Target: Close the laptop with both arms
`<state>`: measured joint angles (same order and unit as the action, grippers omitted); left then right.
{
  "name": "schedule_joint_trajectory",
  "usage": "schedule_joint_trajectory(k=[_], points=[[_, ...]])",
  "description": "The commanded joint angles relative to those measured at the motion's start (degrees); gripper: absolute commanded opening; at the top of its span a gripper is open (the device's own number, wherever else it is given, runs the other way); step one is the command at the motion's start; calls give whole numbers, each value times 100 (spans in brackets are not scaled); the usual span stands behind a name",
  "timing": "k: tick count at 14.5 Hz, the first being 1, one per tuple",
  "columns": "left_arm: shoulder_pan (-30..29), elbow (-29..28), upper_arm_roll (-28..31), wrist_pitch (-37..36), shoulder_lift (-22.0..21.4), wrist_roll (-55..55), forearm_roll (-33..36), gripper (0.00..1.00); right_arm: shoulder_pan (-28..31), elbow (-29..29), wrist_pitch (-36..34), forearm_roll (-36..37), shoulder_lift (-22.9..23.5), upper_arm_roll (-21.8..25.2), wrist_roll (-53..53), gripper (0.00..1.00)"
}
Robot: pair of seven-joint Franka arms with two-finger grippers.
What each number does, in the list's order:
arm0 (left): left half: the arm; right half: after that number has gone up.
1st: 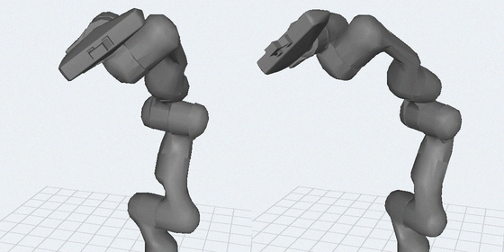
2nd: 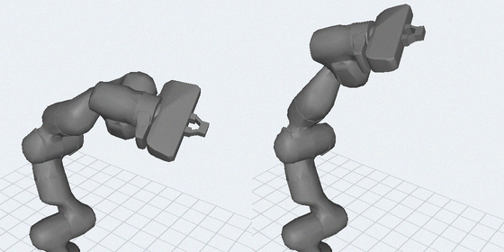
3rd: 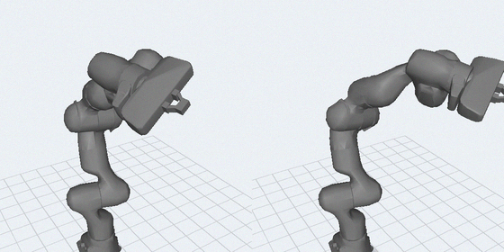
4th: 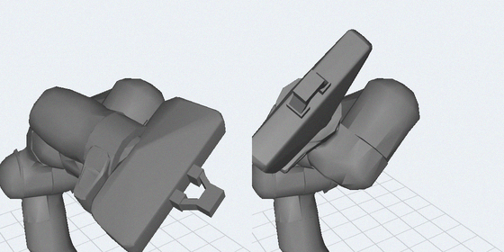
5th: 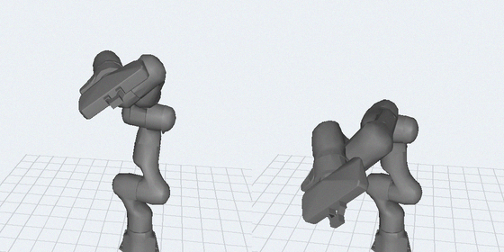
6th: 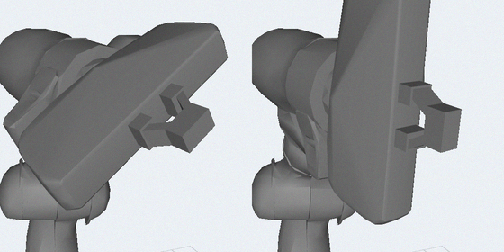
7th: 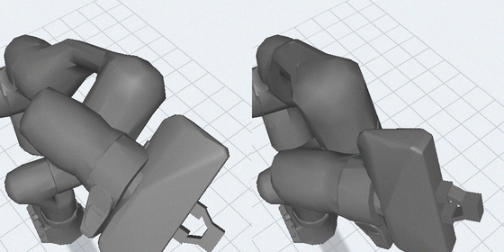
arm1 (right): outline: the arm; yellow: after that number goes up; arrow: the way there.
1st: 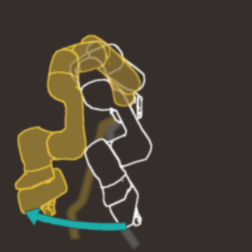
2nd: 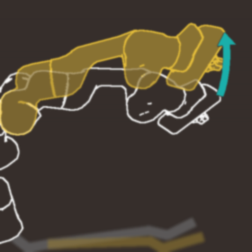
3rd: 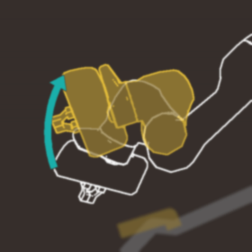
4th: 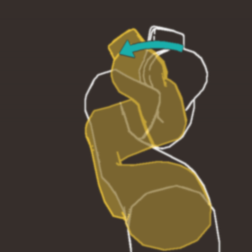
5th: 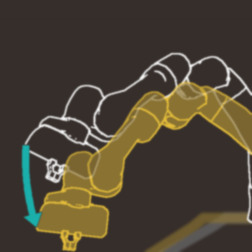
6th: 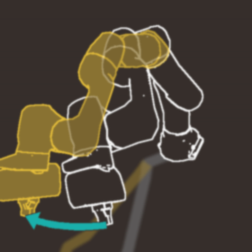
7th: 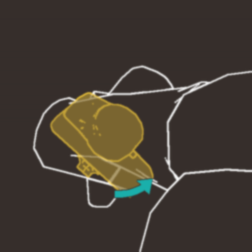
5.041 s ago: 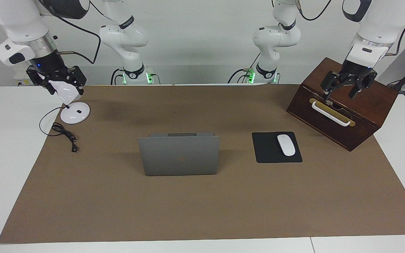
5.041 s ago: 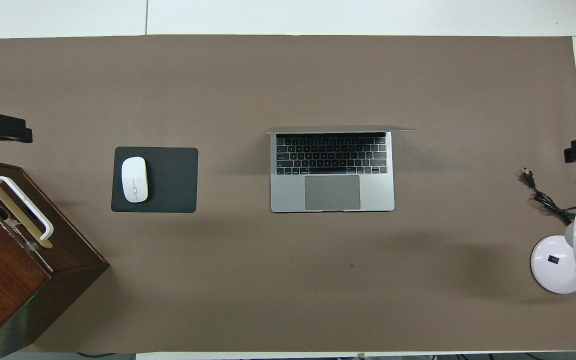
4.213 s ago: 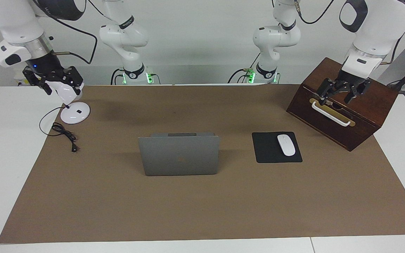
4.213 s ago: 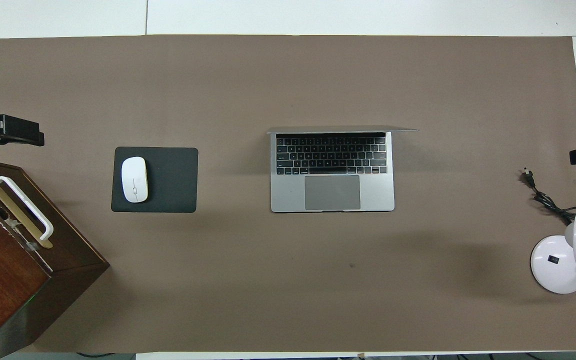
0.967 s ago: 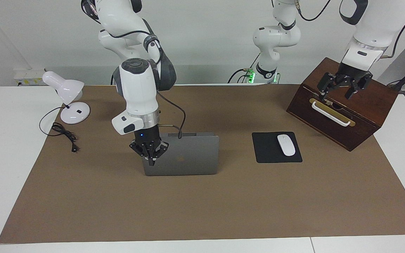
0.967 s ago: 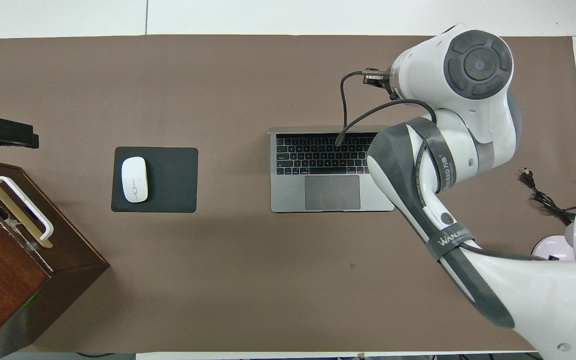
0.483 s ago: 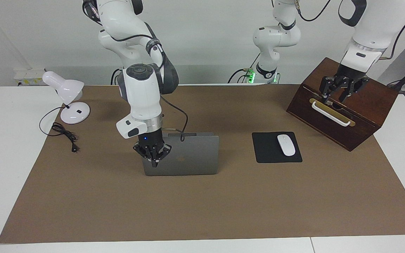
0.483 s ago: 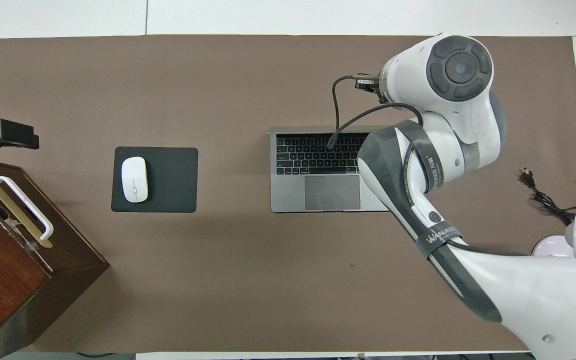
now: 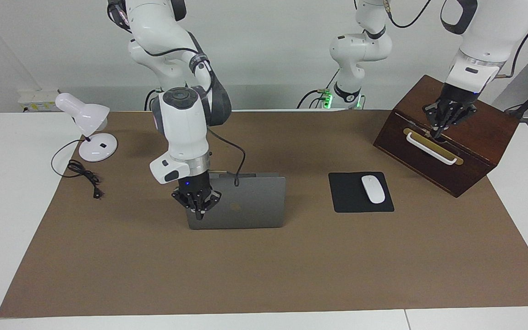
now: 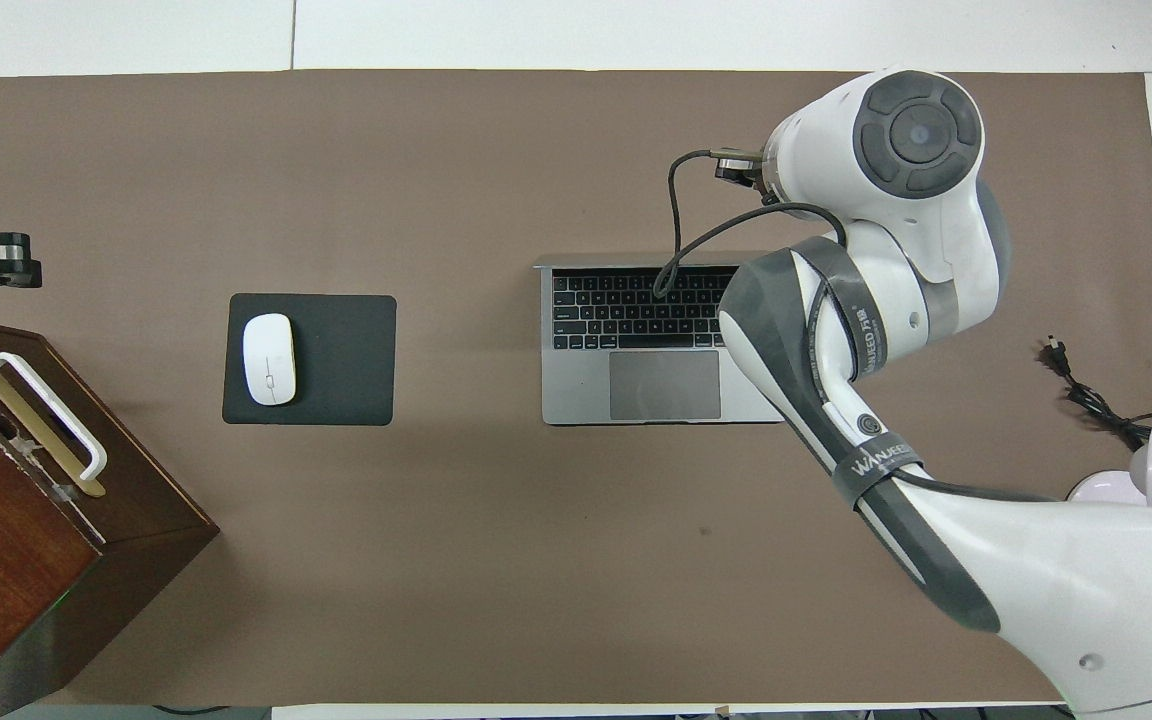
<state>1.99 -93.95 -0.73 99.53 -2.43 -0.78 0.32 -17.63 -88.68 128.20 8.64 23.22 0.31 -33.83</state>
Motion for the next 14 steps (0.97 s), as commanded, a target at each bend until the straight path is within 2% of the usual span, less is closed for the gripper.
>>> schedule_joint_trajectory(k=[1,3,4,8,14], points=[[91,-229,3,172,-162,78,-154,0,58,-96,38,41,-2,-31,-45,0],[56,-325,12,268,-197,226,-504,0,58,-114,3,50,-11,-31,-45,0],[38,-578,12,521,-310,245,-689,0,58,-97,-5,50,-11,-23,-45,0],[108,-2448,3,2286,-1144,245,-971,0,67,-70,-102,68,-11,-23,-28,0],[714,-4647,3,4678,-2164,210,-1078,0,84,-70,-208,103,-20,-23,-19,0]])
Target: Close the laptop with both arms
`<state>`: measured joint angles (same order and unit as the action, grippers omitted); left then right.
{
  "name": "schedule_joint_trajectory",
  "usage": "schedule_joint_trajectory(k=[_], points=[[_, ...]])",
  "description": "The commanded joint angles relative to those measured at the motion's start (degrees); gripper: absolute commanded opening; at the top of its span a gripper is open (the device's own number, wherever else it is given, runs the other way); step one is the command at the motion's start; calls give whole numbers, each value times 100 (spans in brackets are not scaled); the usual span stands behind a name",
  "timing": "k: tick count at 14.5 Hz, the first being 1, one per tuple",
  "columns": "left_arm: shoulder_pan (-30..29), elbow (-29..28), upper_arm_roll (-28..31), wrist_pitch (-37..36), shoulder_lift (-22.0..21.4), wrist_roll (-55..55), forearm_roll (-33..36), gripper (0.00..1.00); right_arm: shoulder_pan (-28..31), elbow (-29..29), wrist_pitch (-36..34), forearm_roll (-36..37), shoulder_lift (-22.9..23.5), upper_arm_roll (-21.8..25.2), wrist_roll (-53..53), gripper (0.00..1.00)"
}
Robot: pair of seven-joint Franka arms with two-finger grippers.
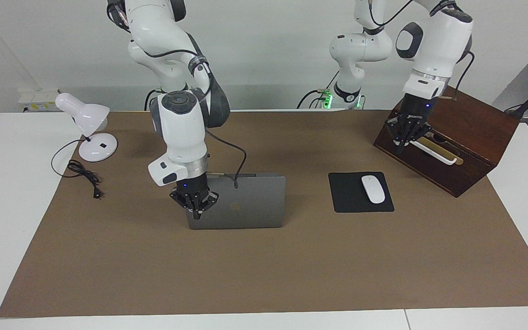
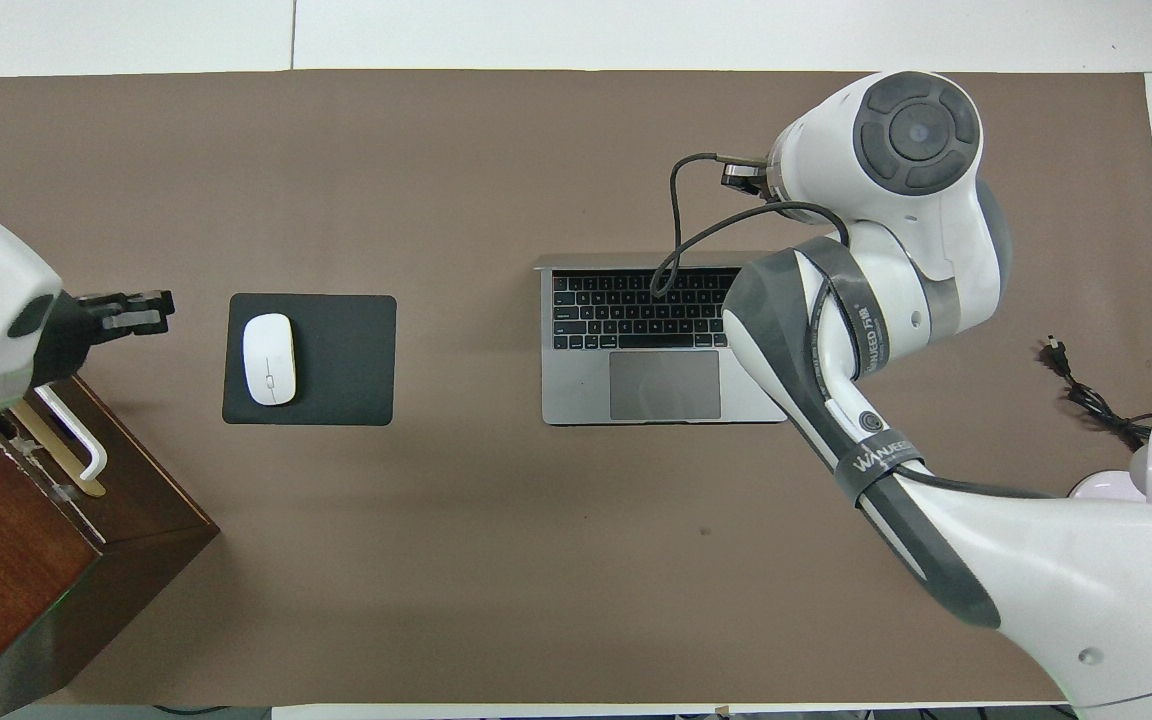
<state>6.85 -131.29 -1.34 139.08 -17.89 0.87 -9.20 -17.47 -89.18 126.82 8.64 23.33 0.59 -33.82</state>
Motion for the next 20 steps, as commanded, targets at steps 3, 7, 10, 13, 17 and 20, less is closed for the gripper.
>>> schedule_joint_trajectory(k=[3,7,10,13,17,20], points=[[457,-1302,63,1365,-760,45,-125,0,77,15,-70,111,-30,-51,-28,0],[896,-1680,63,2139,-900,62,-125,0,86,182,-166,59,-21,-42,-19,0],[1221,-1838,63,2596,-909,62,-125,0,121,375,-544,68,5,-42,-1,0],[1502,-1883,63,2808,-909,62,-125,0,121,367,-693,24,5,-51,34,0],[2143,-1892,63,3010,-848,89,-125,0,113,471,-1096,-327,-4,-59,78,0],[2522,-2041,63,3448,-621,97,-125,0,86,770,-1895,-984,5,-130,209,0]])
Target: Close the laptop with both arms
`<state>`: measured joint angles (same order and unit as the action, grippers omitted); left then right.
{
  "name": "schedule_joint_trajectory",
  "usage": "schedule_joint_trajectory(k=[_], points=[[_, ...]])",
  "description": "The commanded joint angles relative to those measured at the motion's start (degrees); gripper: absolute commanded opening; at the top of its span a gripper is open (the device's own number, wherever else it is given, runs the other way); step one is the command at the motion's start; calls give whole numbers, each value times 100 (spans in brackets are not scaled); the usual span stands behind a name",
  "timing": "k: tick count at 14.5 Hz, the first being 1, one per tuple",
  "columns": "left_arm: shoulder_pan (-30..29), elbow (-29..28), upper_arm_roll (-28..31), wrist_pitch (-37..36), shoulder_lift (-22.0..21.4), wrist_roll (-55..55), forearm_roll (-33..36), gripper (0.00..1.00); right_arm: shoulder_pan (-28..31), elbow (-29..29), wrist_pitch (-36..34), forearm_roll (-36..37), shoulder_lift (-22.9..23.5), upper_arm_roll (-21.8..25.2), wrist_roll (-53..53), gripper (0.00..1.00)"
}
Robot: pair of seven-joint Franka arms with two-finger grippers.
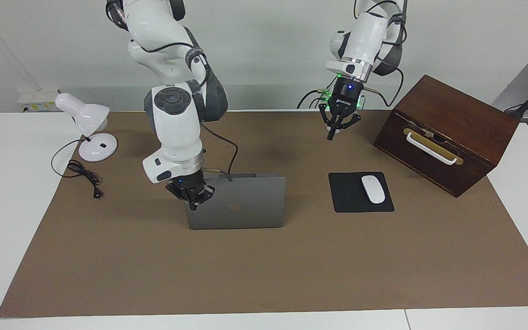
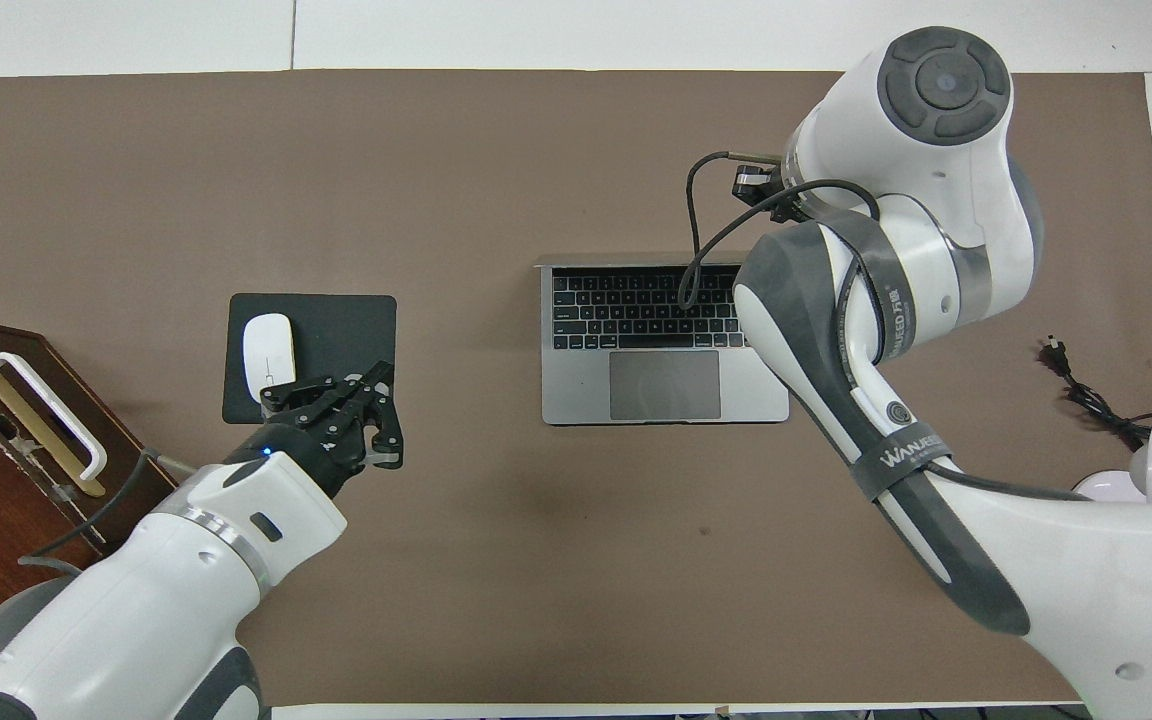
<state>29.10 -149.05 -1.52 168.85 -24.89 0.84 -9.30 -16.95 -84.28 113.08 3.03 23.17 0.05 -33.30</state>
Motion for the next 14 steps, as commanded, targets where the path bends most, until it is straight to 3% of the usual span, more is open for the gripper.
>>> schedule_joint_trajectory(k=[1,4,8,14], points=[[464,-282,82,682,229,101,-116,0,25,316,-768,-635,12,-84,166,0],[807,-282,82,1359,843,101,-116,0,95,413,-1358,-1311,12,-75,227,0],[1185,-282,82,2642,1880,109,-116,0,130,264,-1456,-1393,-23,-75,227,0],[1309,-230,90,2978,2426,144,-107,0,209,237,-1359,-1454,-23,-84,236,0]])
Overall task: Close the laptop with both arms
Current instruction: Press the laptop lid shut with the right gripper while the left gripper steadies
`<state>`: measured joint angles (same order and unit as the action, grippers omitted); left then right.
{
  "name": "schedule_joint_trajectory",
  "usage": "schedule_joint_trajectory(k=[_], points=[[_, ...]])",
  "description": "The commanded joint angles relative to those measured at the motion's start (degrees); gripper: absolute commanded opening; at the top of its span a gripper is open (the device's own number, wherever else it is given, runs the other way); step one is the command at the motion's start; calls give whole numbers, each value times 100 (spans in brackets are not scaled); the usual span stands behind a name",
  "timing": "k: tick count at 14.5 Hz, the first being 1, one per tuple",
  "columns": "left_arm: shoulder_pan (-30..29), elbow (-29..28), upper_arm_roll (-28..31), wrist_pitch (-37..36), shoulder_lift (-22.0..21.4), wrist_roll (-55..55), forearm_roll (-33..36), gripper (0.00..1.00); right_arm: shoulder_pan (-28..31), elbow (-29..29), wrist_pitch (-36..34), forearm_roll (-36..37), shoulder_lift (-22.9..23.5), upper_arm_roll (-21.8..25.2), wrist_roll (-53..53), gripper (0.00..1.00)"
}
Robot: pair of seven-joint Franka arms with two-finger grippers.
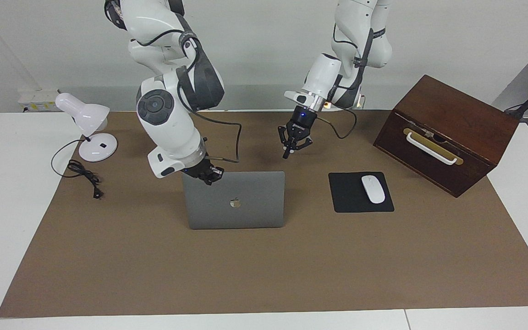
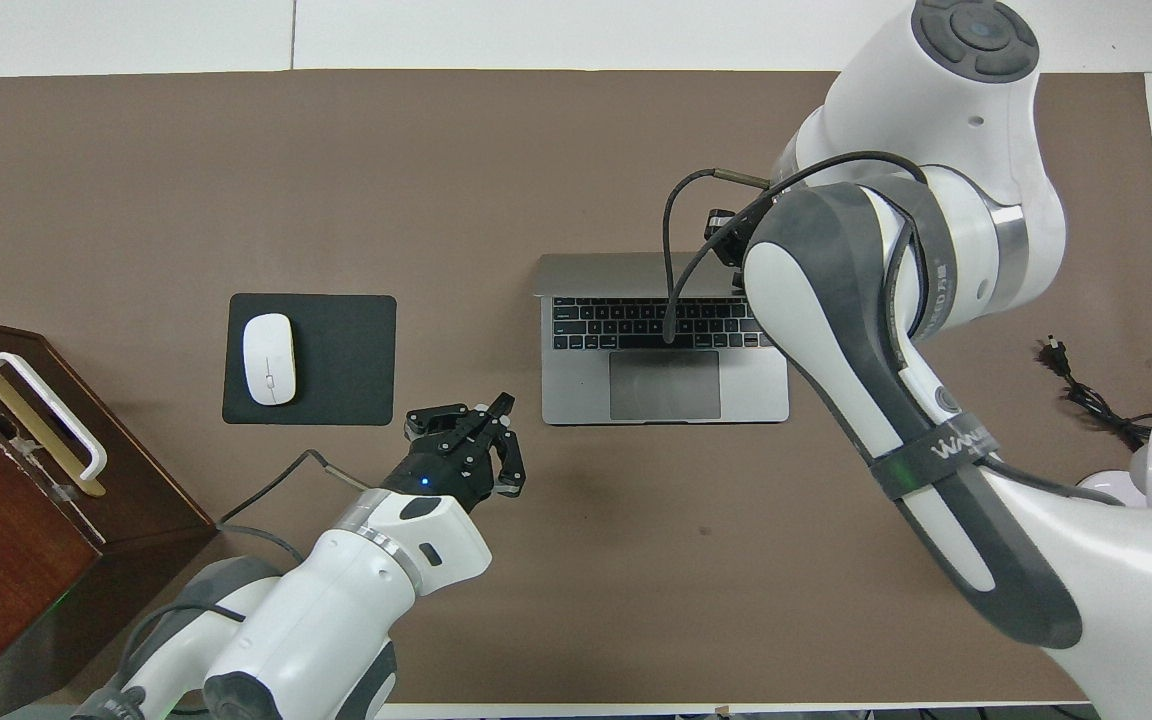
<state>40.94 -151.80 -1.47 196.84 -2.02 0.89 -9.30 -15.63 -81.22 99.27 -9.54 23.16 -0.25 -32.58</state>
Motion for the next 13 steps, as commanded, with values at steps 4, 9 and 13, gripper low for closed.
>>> schedule_joint_trajectory(k=[4,9,13], points=[[274,246,94,390,675,139,-98,0,157,-209,-84,-531,-65,-45,6,0],[335,633,94,390,1229,148,-81,0,228,-587,21,-549,-153,-45,-99,0],[362,695,103,390,1423,183,-37,0,236,-719,179,-558,-145,-45,-117,0]])
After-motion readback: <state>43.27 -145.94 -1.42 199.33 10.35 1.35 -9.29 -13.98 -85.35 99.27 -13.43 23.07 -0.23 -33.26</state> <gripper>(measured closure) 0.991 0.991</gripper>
